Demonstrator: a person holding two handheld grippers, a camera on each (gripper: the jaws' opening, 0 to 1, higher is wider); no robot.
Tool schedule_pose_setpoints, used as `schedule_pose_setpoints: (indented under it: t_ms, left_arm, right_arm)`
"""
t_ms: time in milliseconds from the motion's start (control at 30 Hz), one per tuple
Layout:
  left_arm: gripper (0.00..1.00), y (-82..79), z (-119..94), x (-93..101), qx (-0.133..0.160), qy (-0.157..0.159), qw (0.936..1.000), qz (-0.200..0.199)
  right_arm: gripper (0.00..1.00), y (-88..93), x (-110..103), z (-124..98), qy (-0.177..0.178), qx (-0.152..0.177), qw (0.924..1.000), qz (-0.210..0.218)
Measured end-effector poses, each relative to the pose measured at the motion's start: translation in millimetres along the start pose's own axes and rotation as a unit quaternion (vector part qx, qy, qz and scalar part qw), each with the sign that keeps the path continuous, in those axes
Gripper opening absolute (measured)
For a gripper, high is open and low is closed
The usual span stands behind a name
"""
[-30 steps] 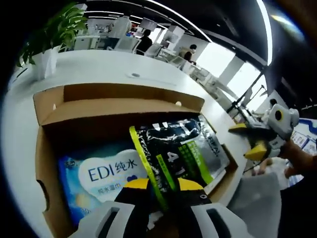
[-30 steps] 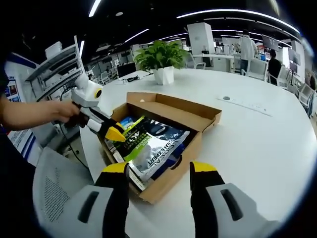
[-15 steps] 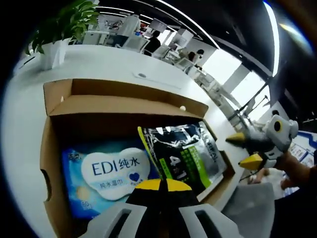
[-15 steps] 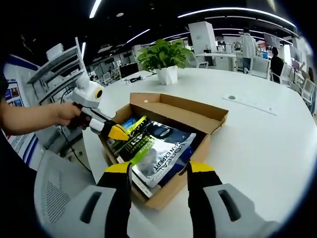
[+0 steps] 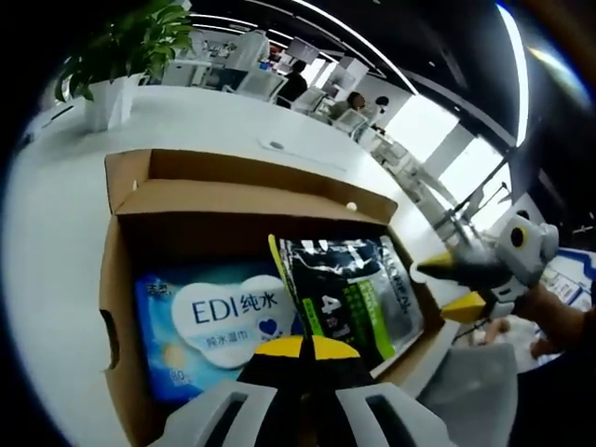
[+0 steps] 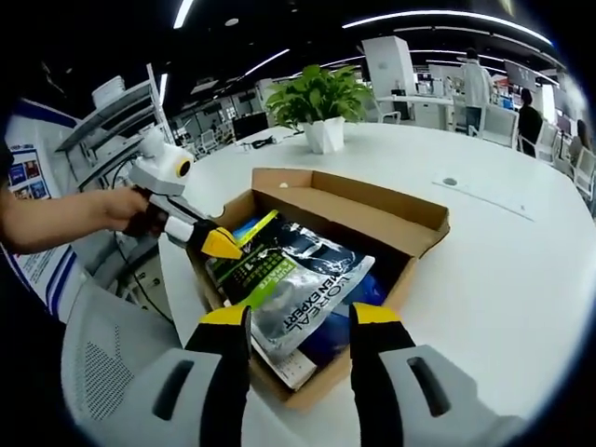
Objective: Operate the shoe box by opening the lid, removing the specified soft item, and placing it in the target area until the item is outside and the box remains undamaged.
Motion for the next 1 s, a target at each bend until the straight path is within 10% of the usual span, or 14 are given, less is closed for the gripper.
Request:
schedule_pose_setpoints:
  t_ms: [600, 1000]
  left_arm:
    - [0.0, -1.4, 0, -16.9, 0.006, -0.006, 1.0, 0.003]
    - [0.0, -6.1, 1, -16.9, 0.011, -0.009, 0.9997, 0.021]
  right_arm:
    - [0.38, 0.2, 5, 33, -0.005, -0.044, 0.999, -0.001]
    - [0.18, -3.9, 7, 30, 0.014, -0.023, 0.9995, -0.014]
Point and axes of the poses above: the point that each gripper's makers call its tool centre point, and the gripper's own axes: z roughly forward along the fingers, x roughly to its right, y roughly out of its underside, the point moved 5 cm from there along -z, roughly backward along the fingers, and after that the axes turned 9 degrees about -y, right-handed, at the moved point
